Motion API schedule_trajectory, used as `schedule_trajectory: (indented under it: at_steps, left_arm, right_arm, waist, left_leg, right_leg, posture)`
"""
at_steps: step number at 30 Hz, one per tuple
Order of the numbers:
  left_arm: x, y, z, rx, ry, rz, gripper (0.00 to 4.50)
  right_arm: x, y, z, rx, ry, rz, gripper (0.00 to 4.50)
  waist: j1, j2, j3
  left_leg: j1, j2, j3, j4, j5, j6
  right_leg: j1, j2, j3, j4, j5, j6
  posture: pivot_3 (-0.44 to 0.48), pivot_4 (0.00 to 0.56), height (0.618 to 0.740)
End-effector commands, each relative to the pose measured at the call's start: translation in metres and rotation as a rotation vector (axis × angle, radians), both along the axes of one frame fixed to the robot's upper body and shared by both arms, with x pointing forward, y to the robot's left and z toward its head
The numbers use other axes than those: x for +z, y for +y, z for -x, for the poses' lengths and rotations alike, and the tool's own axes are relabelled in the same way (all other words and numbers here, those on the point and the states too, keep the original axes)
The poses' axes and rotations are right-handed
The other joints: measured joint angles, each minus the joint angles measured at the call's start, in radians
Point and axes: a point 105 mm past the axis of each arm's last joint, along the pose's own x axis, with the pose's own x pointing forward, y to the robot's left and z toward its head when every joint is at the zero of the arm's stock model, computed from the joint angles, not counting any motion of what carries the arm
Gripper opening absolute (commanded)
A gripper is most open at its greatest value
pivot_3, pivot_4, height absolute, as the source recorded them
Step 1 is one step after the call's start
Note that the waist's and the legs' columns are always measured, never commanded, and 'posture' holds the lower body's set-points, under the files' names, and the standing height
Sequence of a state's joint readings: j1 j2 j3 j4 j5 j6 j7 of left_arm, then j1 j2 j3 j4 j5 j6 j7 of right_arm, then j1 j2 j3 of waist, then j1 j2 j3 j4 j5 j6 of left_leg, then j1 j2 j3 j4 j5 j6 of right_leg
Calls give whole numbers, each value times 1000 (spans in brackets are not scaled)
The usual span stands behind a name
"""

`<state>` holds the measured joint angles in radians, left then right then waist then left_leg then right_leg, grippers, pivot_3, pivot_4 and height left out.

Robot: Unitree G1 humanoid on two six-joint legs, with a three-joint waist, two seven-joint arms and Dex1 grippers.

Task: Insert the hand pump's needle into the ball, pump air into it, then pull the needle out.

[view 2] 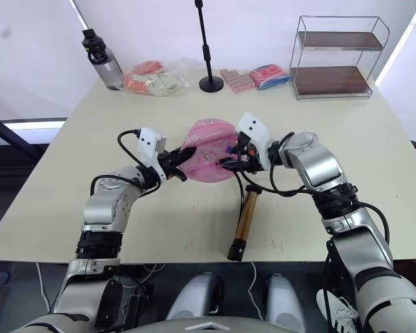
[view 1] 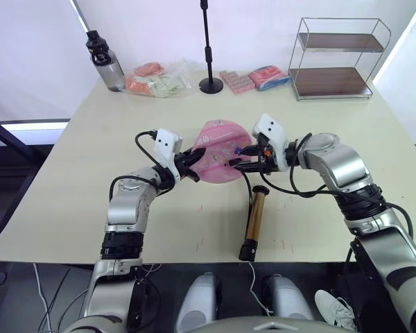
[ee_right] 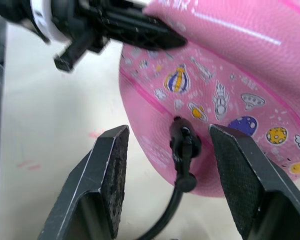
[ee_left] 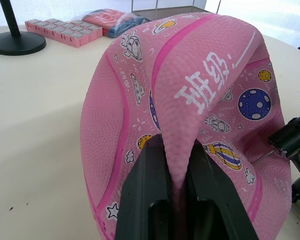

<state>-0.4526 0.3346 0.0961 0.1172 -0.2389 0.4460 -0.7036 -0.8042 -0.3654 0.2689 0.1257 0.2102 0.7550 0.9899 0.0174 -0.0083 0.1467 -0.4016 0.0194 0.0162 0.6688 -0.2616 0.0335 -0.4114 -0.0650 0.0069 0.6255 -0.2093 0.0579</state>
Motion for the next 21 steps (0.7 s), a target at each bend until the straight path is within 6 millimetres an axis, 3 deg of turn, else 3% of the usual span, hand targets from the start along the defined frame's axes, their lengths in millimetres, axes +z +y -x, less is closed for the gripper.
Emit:
schedule_trajectory:
  at_steps: [1,10,21]
  left_arm:
    - [-28,-22,9,-88,106,-8,0]
    - [-28,-21,9,-85,105,-11,0]
    - [-29,-20,10,-82,108,-15,0]
  right_arm:
    - [2,0,-2,-5,-8,-46,2651]
    - [-7,5,-11,-31,33,-70,2651]
    - [-3,15,-15,-22,61,-112,2651]
  waist:
    - [0,0,0]
    - [0,0,0]
    - [0,0,0]
  left_leg:
    - [0,0,0,0,0,0]
    - [0,0,0,0,0,0]
    - [0,0,0,0,0,0]
  right_leg:
    - [0,0,0,0,0,0]
    - [0,0,0,0,0,0]
    - [0,0,0,0,0,0]
  posture:
    - [0,150,740]
    - [0,150,740]
    - [0,150,740]
